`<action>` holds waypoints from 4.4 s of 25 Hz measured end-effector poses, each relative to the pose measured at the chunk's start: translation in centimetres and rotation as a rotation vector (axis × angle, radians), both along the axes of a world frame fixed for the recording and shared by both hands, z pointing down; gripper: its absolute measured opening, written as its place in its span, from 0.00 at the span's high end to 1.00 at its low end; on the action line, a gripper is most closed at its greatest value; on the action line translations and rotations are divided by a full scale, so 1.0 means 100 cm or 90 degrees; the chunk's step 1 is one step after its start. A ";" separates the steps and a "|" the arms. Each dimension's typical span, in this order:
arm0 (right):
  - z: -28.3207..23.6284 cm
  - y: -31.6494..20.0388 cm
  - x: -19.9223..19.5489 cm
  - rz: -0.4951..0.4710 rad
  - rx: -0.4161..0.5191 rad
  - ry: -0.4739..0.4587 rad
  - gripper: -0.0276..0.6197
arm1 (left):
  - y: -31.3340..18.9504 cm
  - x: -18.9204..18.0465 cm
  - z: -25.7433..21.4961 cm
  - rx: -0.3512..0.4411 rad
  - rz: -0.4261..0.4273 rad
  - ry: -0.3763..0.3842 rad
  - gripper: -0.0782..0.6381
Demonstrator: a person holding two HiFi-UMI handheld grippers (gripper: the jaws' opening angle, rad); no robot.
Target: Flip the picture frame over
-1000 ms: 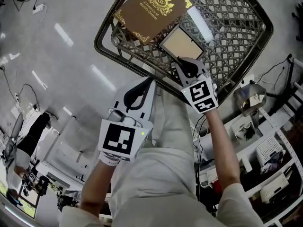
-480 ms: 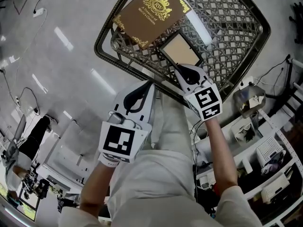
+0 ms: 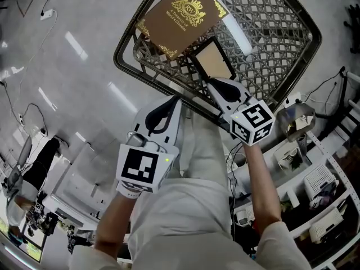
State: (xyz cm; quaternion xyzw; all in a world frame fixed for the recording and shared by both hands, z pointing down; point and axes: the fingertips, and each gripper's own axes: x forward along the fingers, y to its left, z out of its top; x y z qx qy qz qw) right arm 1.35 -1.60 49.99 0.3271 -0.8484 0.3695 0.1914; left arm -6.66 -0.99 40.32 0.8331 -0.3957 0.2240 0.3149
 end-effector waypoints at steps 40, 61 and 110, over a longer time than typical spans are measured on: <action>-0.019 -0.030 -0.014 0.226 -0.237 -0.499 0.87 | -0.004 -0.019 0.008 -0.004 -0.026 -0.013 0.86; -0.021 -0.035 0.007 0.277 -0.254 -0.569 0.87 | -0.005 0.000 0.006 -0.003 -0.015 -0.015 0.85; 0.060 -0.040 0.122 0.352 -0.157 -0.089 0.86 | 0.028 0.059 -0.021 0.016 -0.022 -0.016 0.86</action>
